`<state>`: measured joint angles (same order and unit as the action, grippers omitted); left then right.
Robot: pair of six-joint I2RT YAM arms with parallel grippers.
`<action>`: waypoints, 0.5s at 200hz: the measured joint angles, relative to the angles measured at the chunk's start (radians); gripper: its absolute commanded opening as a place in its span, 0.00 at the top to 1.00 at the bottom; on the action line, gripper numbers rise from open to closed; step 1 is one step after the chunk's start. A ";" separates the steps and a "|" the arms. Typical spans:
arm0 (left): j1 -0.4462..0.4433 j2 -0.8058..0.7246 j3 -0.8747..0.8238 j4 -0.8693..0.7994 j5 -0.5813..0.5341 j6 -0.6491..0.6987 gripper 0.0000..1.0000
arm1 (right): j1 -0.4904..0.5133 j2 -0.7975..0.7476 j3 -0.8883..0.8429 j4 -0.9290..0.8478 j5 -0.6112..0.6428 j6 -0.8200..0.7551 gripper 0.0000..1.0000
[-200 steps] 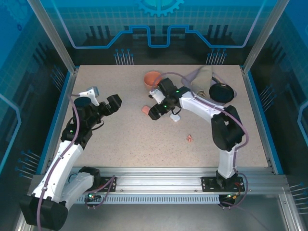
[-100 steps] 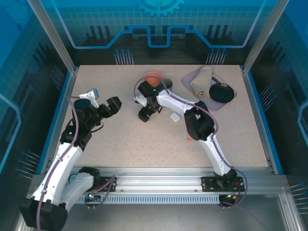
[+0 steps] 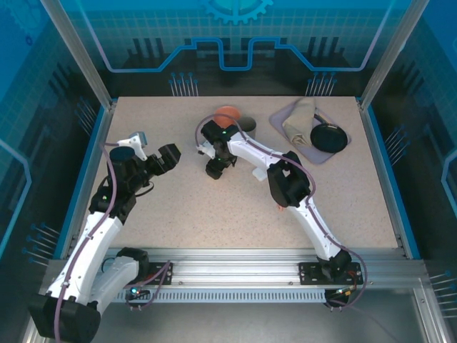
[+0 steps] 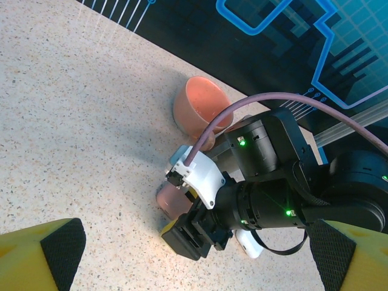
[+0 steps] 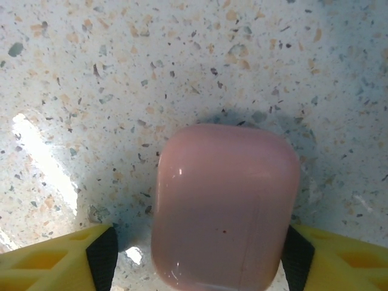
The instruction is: Insert the wireless bluetooth earbuds into the charging case
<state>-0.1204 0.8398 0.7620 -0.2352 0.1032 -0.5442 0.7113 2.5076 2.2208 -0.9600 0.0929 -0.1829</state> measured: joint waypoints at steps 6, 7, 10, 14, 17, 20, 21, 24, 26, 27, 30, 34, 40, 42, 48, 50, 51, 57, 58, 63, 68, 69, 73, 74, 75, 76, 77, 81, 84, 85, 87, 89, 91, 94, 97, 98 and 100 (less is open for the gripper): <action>0.000 0.001 0.000 0.000 0.000 0.000 0.01 | 0.002 0.002 0.005 -0.003 0.001 -0.002 0.29; 0.000 0.001 0.000 0.000 0.000 0.000 0.01 | 0.002 0.002 0.005 -0.003 0.001 -0.002 0.29; 0.000 0.002 0.000 0.000 0.000 0.000 0.01 | 0.002 0.003 0.008 -0.005 0.001 -0.003 0.30; 0.000 0.002 0.000 0.000 0.000 0.000 0.01 | 0.002 0.005 0.011 -0.008 0.001 -0.003 0.30; 0.000 0.003 0.000 0.000 0.000 0.000 0.01 | 0.002 0.007 0.014 -0.010 0.001 -0.003 0.30; 0.000 0.003 0.000 0.000 0.001 0.000 0.01 | 0.002 0.008 0.016 -0.011 0.000 -0.003 0.31; 0.000 0.003 0.000 0.000 0.001 0.000 0.01 | 0.002 0.008 0.016 -0.012 0.000 -0.003 0.31; 0.000 0.004 0.000 0.000 0.001 0.000 0.01 | 0.002 0.011 0.019 -0.014 0.000 -0.003 0.32; 0.000 0.004 0.000 0.000 0.002 0.000 0.01 | 0.002 0.011 0.020 -0.015 0.000 -0.003 0.32; 0.000 0.004 0.000 0.000 0.002 0.000 0.01 | 0.002 0.012 0.022 -0.016 -0.001 -0.003 0.33; 0.000 0.005 0.000 0.000 0.003 0.000 0.01 | 0.002 0.013 0.024 -0.018 -0.002 -0.003 0.33; 0.000 0.005 0.000 0.000 0.004 0.000 0.01 | 0.002 0.014 0.027 -0.020 -0.003 -0.003 0.35; 0.000 0.005 0.000 0.000 0.005 0.000 0.01 | 0.002 0.018 0.033 -0.020 -0.004 -0.003 0.36; 0.000 0.005 0.000 0.000 0.005 0.000 0.01 | 0.002 0.019 0.033 -0.020 -0.005 -0.004 0.36; 0.000 0.005 0.000 0.000 0.007 0.000 0.01 | 0.002 0.020 0.037 -0.023 -0.006 -0.003 0.38; 0.000 0.005 0.000 0.000 0.008 0.000 0.01 | 0.002 0.021 0.039 -0.024 -0.007 -0.005 0.39; 0.000 0.005 0.000 0.000 0.008 0.000 0.01 | 0.002 0.021 0.040 -0.025 -0.007 -0.005 0.39; 0.000 0.005 0.000 0.000 0.008 0.000 0.01 | 0.002 0.023 0.043 -0.024 -0.006 -0.006 0.40; 0.000 0.005 0.000 0.000 0.008 0.000 0.01 | 0.002 0.024 0.045 -0.024 -0.007 -0.004 0.41; 0.000 0.005 0.000 0.000 0.009 0.000 0.01 | 0.002 0.026 0.048 -0.024 -0.007 -0.005 0.42; 0.000 0.005 0.000 0.000 0.010 0.000 0.01 | 0.001 0.027 0.050 -0.024 -0.008 -0.003 0.42; 0.000 0.005 0.000 0.000 0.010 0.000 0.01 | 0.001 0.027 0.050 -0.024 -0.008 -0.003 0.43; 0.000 0.005 0.000 0.000 0.010 0.000 0.01 | 0.001 0.028 0.051 -0.025 -0.008 -0.002 0.43; 0.000 0.005 0.000 0.000 0.011 0.000 0.01 | 0.001 0.029 0.052 -0.025 -0.008 -0.002 0.44; 0.000 0.005 0.000 0.000 0.011 0.000 0.01 | 0.001 0.029 0.052 -0.025 -0.008 -0.002 0.44; 0.000 0.005 0.000 0.000 0.011 0.000 0.01 | 0.001 0.029 0.052 -0.025 -0.008 -0.003 0.44; 0.000 0.005 0.000 0.000 0.011 0.000 0.01 | 0.001 0.029 0.052 -0.025 -0.008 -0.002 0.44; 0.000 0.005 0.000 0.000 0.011 0.000 0.01 | 0.001 0.029 0.053 -0.024 -0.008 -0.002 0.45; 0.000 0.005 0.000 0.000 0.011 0.000 0.01 | 0.001 0.029 0.053 -0.025 -0.010 -0.002 0.46; 0.000 0.005 0.000 0.000 0.011 0.000 0.01 | 0.001 0.029 0.053 -0.024 -0.011 -0.002 0.46; 0.000 0.005 0.000 0.000 0.011 0.000 0.01 | 0.001 0.029 0.053 -0.025 -0.011 -0.002 0.46; 0.000 0.005 0.000 0.000 0.011 0.000 0.01 | 0.001 0.029 0.053 -0.025 -0.012 -0.003 0.47; 0.000 0.005 0.000 0.000 0.011 0.000 0.01 | 0.000 0.029 0.053 -0.024 -0.013 -0.002 0.48; 0.000 0.005 0.000 0.000 0.011 0.000 0.01 | 0.000 0.029 0.053 -0.025 -0.015 -0.002 0.49; 0.000 0.005 0.000 0.000 0.011 0.000 0.01 | 0.000 0.030 0.053 -0.025 -0.016 -0.002 0.50; 0.000 0.005 0.000 0.000 0.011 0.000 0.01 | 0.000 0.030 0.053 -0.025 -0.016 -0.002 0.50; 0.000 0.005 0.000 0.000 0.011 0.000 0.01 | 0.000 0.030 0.053 -0.025 -0.017 -0.002 0.50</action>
<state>-0.1204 0.8444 0.7620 -0.2352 0.1143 -0.5442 0.7113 2.5374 2.2742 -0.9848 0.0757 -0.1844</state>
